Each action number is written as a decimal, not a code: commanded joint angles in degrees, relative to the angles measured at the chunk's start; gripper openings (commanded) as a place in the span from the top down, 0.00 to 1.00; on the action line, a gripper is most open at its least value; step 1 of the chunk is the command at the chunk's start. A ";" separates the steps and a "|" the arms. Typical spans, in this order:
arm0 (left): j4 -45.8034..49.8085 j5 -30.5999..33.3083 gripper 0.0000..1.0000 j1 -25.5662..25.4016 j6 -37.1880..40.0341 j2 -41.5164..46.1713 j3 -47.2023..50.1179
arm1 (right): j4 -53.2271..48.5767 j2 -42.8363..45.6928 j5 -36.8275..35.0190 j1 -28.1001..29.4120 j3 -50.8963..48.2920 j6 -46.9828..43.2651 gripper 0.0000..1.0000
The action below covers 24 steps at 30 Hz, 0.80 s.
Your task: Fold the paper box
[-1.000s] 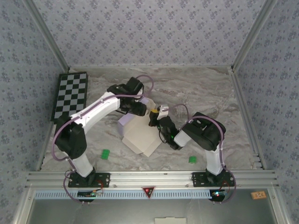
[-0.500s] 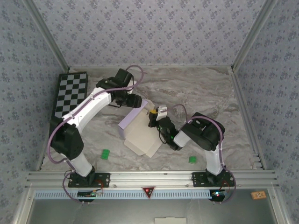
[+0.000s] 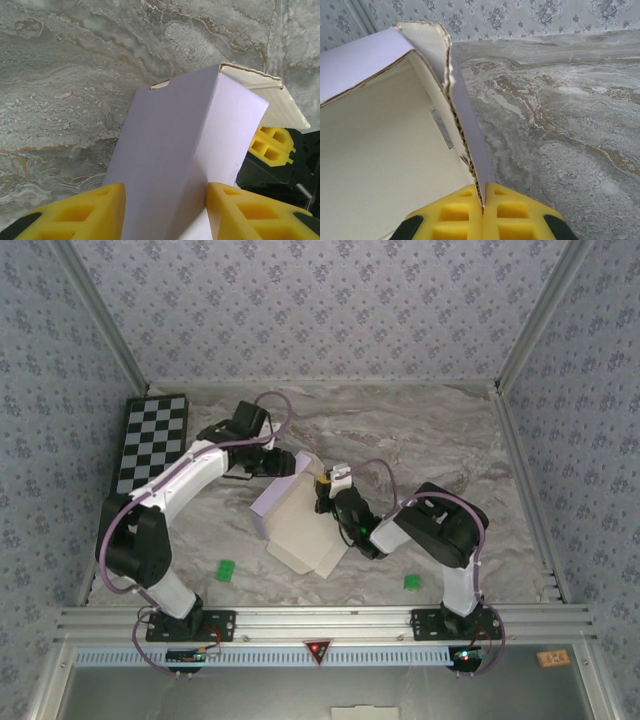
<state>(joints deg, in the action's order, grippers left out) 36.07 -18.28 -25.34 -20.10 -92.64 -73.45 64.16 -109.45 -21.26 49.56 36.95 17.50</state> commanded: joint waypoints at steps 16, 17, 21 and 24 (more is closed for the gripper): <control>-5.76 -1.84 0.56 1.00 -7.10 0.32 8.50 | -4.23 -0.44 -3.63 4.70 1.93 0.68 0.94; -5.38 -1.57 0.56 1.02 -6.74 0.13 8.50 | -4.62 0.24 -3.26 4.43 1.65 0.25 0.91; -4.79 -1.56 0.56 1.02 -5.94 -0.11 8.43 | -10.61 5.27 2.32 2.63 1.30 -1.34 0.83; -4.05 -1.02 0.56 1.01 -5.48 -0.60 7.83 | -14.34 9.54 7.41 1.07 0.50 -2.52 0.76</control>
<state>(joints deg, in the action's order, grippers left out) 26.96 -24.12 -24.10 -27.05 -90.74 -67.18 53.89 -104.44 -20.21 51.70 38.13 16.95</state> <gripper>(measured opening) 0.442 0.224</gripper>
